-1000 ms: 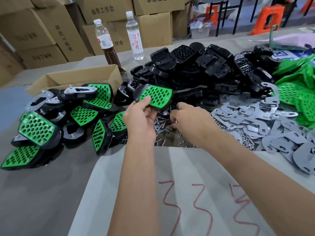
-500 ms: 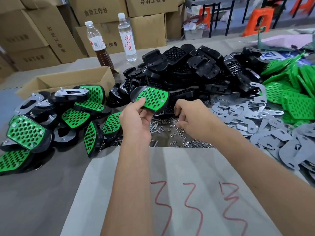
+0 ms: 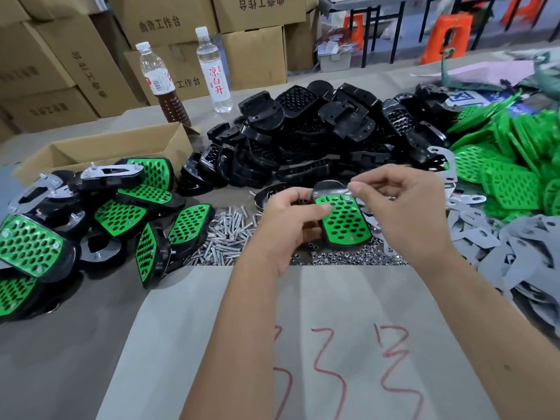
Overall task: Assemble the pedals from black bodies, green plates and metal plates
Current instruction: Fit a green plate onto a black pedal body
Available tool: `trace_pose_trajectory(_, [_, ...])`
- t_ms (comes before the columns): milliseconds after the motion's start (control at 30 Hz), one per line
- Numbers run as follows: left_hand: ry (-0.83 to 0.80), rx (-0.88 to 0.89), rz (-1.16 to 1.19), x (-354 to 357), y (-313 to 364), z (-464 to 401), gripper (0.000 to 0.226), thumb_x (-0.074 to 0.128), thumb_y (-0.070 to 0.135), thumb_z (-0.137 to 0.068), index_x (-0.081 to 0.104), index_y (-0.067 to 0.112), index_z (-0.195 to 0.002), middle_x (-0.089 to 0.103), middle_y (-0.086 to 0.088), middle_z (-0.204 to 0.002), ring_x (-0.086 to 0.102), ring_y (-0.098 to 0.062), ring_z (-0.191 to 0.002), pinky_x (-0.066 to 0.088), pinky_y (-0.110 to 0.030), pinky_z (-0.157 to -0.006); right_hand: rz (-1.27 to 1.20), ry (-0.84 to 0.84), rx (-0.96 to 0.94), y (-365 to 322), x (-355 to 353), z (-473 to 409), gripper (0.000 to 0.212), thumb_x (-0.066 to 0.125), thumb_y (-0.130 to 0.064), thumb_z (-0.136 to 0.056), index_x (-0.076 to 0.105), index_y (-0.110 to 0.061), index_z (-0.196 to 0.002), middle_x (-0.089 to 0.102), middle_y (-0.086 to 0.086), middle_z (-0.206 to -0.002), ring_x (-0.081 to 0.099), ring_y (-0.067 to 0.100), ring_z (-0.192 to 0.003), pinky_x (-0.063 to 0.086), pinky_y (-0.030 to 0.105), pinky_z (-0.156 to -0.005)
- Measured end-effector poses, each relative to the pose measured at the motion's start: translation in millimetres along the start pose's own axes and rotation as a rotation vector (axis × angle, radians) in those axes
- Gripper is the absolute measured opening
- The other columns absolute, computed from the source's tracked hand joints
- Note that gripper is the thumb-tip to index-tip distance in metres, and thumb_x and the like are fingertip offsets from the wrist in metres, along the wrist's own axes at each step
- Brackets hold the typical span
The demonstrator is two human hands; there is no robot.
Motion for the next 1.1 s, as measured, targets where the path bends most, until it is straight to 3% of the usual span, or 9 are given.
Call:
trace_pose_trajectory(367, [-0.058, 0.049, 0.042, 12, 1, 5, 0.037, 0.073, -0.008, -0.089, 0.072, 0.007, -0.123, 0.078, -0.021, -0.102, 0.078, -0.037, -0.094, 0.065, -0.049, -0.081, 0.273, -0.032, -0.19, -6, 8, -1, 0.009, 0.076, -0.009, -0.091, 0.074, -0.014, -0.083, 0.067, -0.012, -0.072, 0.061, 0.006, -0.066, 0.052, 0.025, -0.068])
trace_pose_trajectory(433, [-0.057, 0.053, 0.062, 16, 3, 7, 0.036, 0.075, -0.006, -0.088, 0.076, 0.01, -0.12, 0.077, -0.022, -0.1, 0.078, -0.033, -0.087, 0.063, -0.04, -0.071, 0.379, -0.021, -0.28, -12, 10, -2, 0.009, 0.076, -0.008, -0.091, 0.073, -0.011, -0.083, 0.067, -0.006, -0.074, 0.059, 0.007, -0.067, 0.052, 0.03, -0.069])
trace_pose_trajectory(500, [-0.054, 0.07, 0.061, 20, 3, 8, 0.035, 0.078, -0.004, -0.086, 0.083, 0.023, -0.108, 0.073, -0.021, -0.092, 0.073, -0.032, -0.083, 0.057, -0.041, -0.073, 0.428, -0.024, -0.31, -15, 12, -2, 0.011, 0.076, -0.009, -0.091, 0.071, -0.01, -0.08, 0.066, -0.004, -0.073, 0.06, 0.012, -0.067, 0.053, 0.036, -0.068])
trace_pose_trajectory(600, [-0.048, 0.084, 0.056, 21, 2, 8, 0.04, 0.081, -0.002, -0.085, 0.085, 0.036, -0.097, 0.074, -0.014, -0.087, 0.069, -0.033, -0.085, 0.05, -0.051, -0.079, 0.303, -0.014, -0.172, -11, 11, -1, 0.016, 0.08, -0.018, -0.089, 0.073, -0.014, -0.075, 0.065, -0.012, -0.065, 0.059, 0.007, -0.062, 0.049, 0.023, -0.063])
trace_pose_trajectory(667, [-0.058, 0.079, 0.066, 21, 1, 7, 0.039, 0.081, 0.0, -0.085, 0.085, 0.038, -0.095, 0.079, -0.011, -0.091, 0.076, -0.03, -0.087, 0.057, -0.048, -0.079, 0.21, -0.013, -0.126, -9, 8, 0, 0.014, 0.082, -0.021, -0.088, 0.077, -0.016, -0.076, 0.066, -0.013, -0.065, 0.059, 0.006, -0.062, 0.044, 0.017, -0.061])
trace_pose_trajectory(767, [-0.023, 0.076, 0.111, 19, 3, 5, 0.036, 0.077, 0.0, -0.089, 0.085, 0.035, -0.092, 0.08, -0.009, -0.088, 0.08, -0.023, -0.082, 0.063, -0.033, -0.064, 0.294, -0.085, -0.27, -15, 9, 1, 0.013, 0.073, -0.022, -0.096, 0.083, -0.014, -0.092, 0.069, -0.001, -0.082, 0.062, 0.012, -0.076, 0.048, 0.029, -0.071])
trace_pose_trajectory(900, [0.095, 0.025, 0.19, 13, -1, 2, 0.02, 0.072, 0.005, -0.094, 0.082, 0.02, -0.103, 0.081, -0.008, -0.093, 0.077, -0.018, -0.074, 0.059, -0.027, -0.059, 0.501, -0.262, -0.338, -16, 19, 6, 0.041, 0.049, -0.044, -0.105, 0.078, -0.018, -0.119, 0.058, -0.002, -0.102, 0.051, 0.021, -0.096, 0.047, 0.038, -0.081])
trace_pose_trajectory(1000, [0.134, 0.024, 0.203, 9, -3, -1, 0.018, 0.072, 0.008, -0.095, 0.079, 0.011, -0.112, 0.08, -0.009, -0.094, 0.076, -0.018, -0.075, 0.059, -0.028, -0.063, 0.494, -0.349, -0.25, -12, 20, 8, 0.053, 0.034, -0.054, -0.106, 0.07, -0.028, -0.133, 0.052, -0.006, -0.108, 0.045, 0.015, -0.103, 0.043, 0.033, -0.087])
trace_pose_trajectory(1100, [0.113, 0.045, 0.18, 15, -3, -1, 0.019, 0.075, 0.01, -0.094, 0.079, 0.01, -0.112, 0.08, -0.01, -0.096, 0.077, -0.02, -0.08, 0.06, -0.03, -0.065, 0.345, -0.247, -0.172, -7, 12, 4, 0.047, 0.04, -0.047, -0.107, 0.07, -0.023, -0.135, 0.053, -0.005, -0.101, 0.051, 0.014, -0.103, 0.039, 0.026, -0.088])
Point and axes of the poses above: each hand's wrist, its own z-axis away from the middle knuckle, its own x-axis out of the palm, y = z × x, the point moved 3 cm from there along -z, towards the middle knuckle
